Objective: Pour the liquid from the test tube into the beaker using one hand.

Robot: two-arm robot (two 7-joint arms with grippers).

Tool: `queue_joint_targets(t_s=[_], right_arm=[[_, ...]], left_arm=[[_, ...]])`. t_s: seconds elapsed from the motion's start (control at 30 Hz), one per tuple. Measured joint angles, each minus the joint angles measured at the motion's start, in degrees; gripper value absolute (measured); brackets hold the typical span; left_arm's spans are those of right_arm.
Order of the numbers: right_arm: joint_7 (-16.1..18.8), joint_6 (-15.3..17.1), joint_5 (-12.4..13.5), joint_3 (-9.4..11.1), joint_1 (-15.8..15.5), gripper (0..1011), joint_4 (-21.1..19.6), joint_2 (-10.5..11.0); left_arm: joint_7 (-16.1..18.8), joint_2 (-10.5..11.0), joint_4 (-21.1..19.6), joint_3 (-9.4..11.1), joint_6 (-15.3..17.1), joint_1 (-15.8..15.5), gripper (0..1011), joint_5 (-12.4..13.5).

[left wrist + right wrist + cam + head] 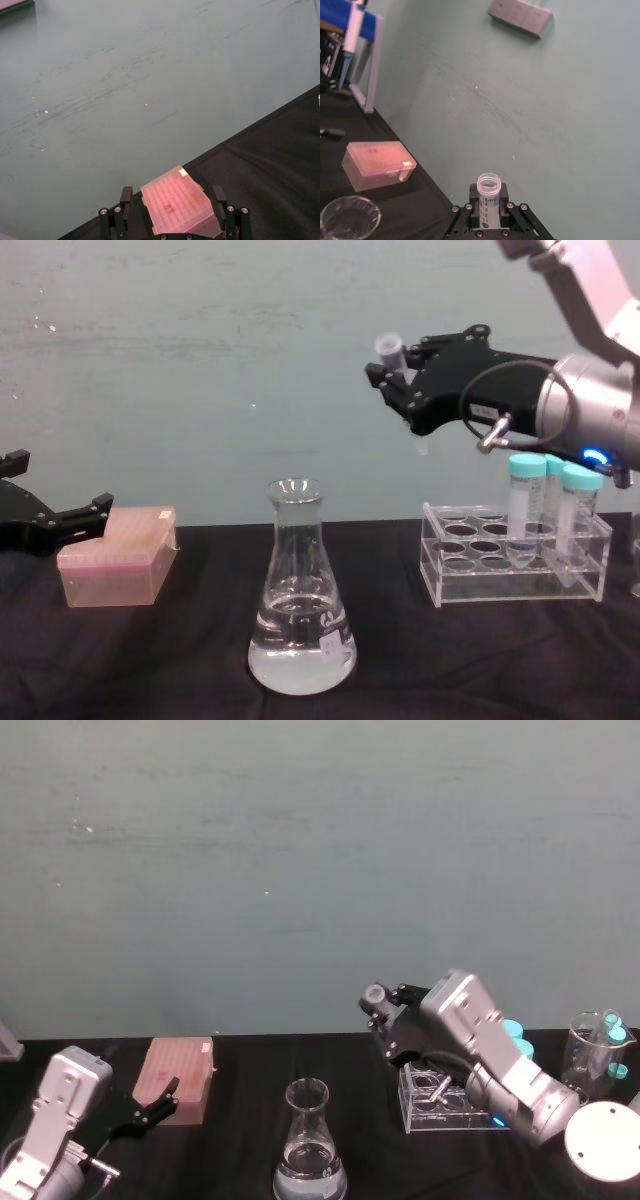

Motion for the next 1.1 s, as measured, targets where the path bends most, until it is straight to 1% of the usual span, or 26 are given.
queue_joint_targets(t_s=[0.03,0.13,0.17,0.33,0.37,0.5,0.53,0.6,0.67,0.7,0.8,0.97,1.1], right_arm=[[-0.44,-1.04,-1.46,-0.56,-0.04,205,-0.08,0.19],[-1.07,-2.5,-3.83,-1.37,-0.06,205,-0.11,0.45],[-1.35,-3.19,-5.22,-1.83,-0.06,205,-0.11,0.59],[-1.84,-4.88,-8.87,-3.08,0.37,204,0.47,0.96],[-2.16,-5.58,-10.08,-3.47,0.55,205,0.73,1.13],[-3.16,-7.58,-13.1,-4.34,0.99,205,1.35,1.63],[-3.74,-8.58,-14.54,-4.69,1.19,205,1.6,1.9],[-4.3,-9.55,-15.98,-5.07,1.36,204,1.85,2.16],[-4.95,-10.91,-18.07,-5.62,1.64,205,2.28,2.68],[-4.95,-10.91,-18.07,-5.62,1.64,204,2.28,2.68],[-5.47,-11.96,-19.96,-6.13,1.85,205,2.72,3.21],[-5.73,-12.54,-21.64,-6.8,2.08,205,3.08,3.43],[-5.82,-12.55,-22.51,-7.3,2.33,205,3.25,3.38]], left_arm=[[0.0,0.0,0.0,0.0,0.0,0.0,1000,0.0],[0.0,0.0,0.0,0.0,0.0,0.0,1000,0.0],[0.0,0.0,0.0,0.0,0.0,0.0,1000,0.0],[0.0,0.0,0.0,0.0,0.0,0.0,1000,0.0],[0.0,0.0,0.0,0.0,0.0,0.0,1000,0.0],[0.0,0.0,0.0,0.0,0.0,0.0,1000,0.0],[0.0,0.0,0.0,0.0,0.0,0.0,1000,0.0],[0.0,0.0,0.0,0.0,0.0,0.0,1000,0.0],[0.0,0.0,0.0,0.0,0.0,0.0,1000,0.0],[0.0,0.0,0.0,0.0,0.0,0.0,1000,0.0],[0.0,0.0,0.0,0.0,0.0,0.0,1000,0.0],[0.0,0.0,0.0,0.0,0.0,0.0,1000,0.0],[0.0,0.0,0.0,0.0,0.0,0.0,1000,0.0]])
